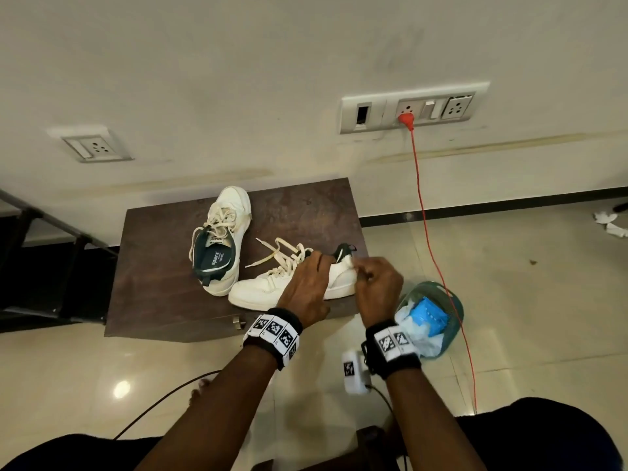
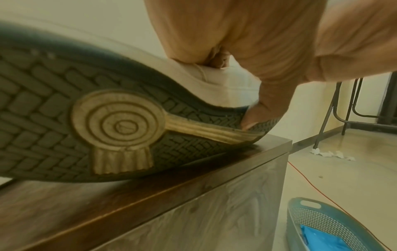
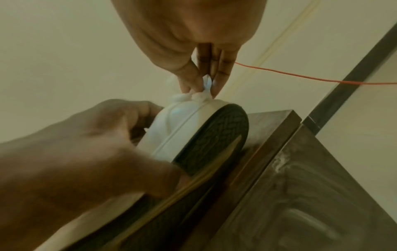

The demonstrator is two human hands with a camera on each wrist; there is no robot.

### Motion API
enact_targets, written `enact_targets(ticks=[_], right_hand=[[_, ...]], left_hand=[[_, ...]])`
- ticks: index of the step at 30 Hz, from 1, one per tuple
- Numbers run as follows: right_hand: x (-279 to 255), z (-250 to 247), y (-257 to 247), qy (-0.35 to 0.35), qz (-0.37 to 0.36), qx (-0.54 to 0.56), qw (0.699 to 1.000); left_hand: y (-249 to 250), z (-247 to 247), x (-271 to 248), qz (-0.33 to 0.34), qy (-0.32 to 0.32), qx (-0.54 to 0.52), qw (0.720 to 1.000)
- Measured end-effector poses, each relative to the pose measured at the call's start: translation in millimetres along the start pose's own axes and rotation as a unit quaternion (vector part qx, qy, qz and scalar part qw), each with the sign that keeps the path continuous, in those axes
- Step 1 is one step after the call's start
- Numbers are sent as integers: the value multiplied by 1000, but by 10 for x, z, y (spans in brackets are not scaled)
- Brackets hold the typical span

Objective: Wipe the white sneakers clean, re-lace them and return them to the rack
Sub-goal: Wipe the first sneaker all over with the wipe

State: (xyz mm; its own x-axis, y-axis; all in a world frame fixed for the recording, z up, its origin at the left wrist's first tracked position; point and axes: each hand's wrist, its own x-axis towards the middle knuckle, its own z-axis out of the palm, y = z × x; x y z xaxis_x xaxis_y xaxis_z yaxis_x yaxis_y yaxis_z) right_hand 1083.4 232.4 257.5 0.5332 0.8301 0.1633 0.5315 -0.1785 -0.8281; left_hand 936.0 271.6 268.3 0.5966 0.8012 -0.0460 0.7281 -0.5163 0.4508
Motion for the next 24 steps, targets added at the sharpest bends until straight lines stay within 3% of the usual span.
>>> enact_targets(ticks=[4, 9, 14, 19, 24], right_hand=[[62, 52, -56, 4, 21, -5, 1000], [-375, -62, -47, -25, -65, -39, 997], [51, -52, 56, -19, 24, -66, 997], [-423, -5, -126, -66, -59, -15, 996], [-129, -38, 147, -9, 17, -78, 997]], left_hand=[[-28, -18, 19, -16, -4, -2, 1000], [-50, 46, -26, -13, -15, -33, 999], [-70, 31, -16, -13, -8, -29, 999], [-107, 29, 47, -25, -18, -54, 998], [-174, -13, 170, -30, -38, -30, 998]])
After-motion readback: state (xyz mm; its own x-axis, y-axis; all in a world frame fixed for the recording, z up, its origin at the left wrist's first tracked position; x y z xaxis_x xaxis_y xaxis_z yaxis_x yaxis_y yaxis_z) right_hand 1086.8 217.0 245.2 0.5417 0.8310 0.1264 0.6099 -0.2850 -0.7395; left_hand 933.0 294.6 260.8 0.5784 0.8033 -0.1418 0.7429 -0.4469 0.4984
